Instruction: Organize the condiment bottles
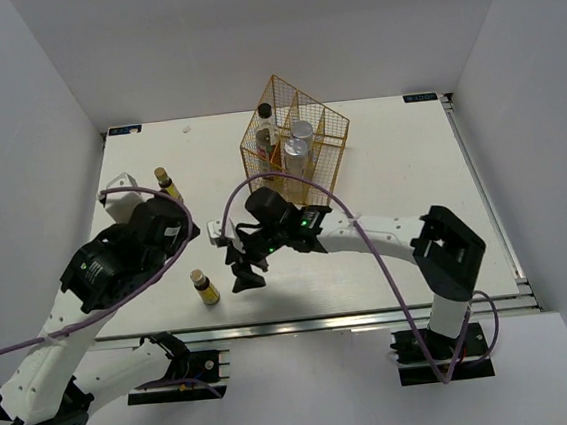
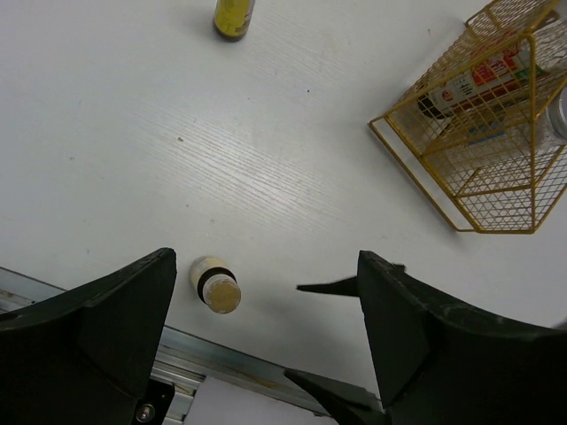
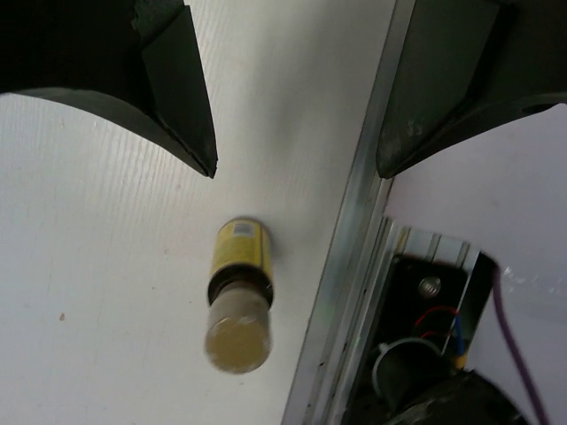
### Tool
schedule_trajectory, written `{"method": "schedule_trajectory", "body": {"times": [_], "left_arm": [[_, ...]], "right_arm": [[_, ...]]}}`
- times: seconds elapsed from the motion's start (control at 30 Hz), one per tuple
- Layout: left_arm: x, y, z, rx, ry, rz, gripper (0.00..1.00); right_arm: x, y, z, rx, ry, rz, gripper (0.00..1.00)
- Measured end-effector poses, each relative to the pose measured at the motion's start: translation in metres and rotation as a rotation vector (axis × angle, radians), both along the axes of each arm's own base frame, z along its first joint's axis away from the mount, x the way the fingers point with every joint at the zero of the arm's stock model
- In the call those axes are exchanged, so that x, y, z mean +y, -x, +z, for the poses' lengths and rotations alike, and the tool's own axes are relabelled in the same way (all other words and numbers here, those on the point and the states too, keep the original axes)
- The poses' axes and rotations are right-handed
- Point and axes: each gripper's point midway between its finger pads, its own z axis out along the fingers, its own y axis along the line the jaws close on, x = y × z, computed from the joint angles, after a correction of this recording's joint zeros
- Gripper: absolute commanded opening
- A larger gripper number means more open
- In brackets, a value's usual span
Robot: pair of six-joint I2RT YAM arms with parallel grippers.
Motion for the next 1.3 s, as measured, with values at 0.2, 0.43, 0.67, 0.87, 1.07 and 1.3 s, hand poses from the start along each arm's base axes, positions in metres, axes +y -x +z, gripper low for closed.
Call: {"method": "schedule_trajectory", "body": {"times": [0.2, 0.43, 0.67, 0.87, 1.07, 1.3], "left_arm": [[0.012, 0.011, 0.013, -0.065, 0.06, 0.02, 0.92], [0.02, 0.014, 0.019, -0.102, 0.088, 0.05, 0.92], [0.022, 0.014, 0.017, -0.104, 0.079, 0.061, 0.92], [0.022, 0.014, 0.017, -0.105, 0.081, 0.064, 0.93], [0.024, 0.016, 0.014, -0.105, 0.083, 0.066, 0.92], [0.025, 0.016, 0.013, -0.104, 0.081, 0.068, 0.93]], "right_arm": [[0.035, 0.003, -0.017, 0.065, 0.019, -0.101, 0.77], [0.055, 0.009, -0.012, 0.093, -0.016, -0.151, 0.77], [0.084, -0.004, 0.002, 0.07, -0.082, -0.218, 0.76], [0.098, -0.007, -0.004, 0.062, -0.083, -0.235, 0.61], [0.099, -0.01, -0.011, 0.055, -0.071, -0.244, 0.49], [0.1, -0.014, -0.009, 0.024, -0.087, -0.248, 0.14]]}}
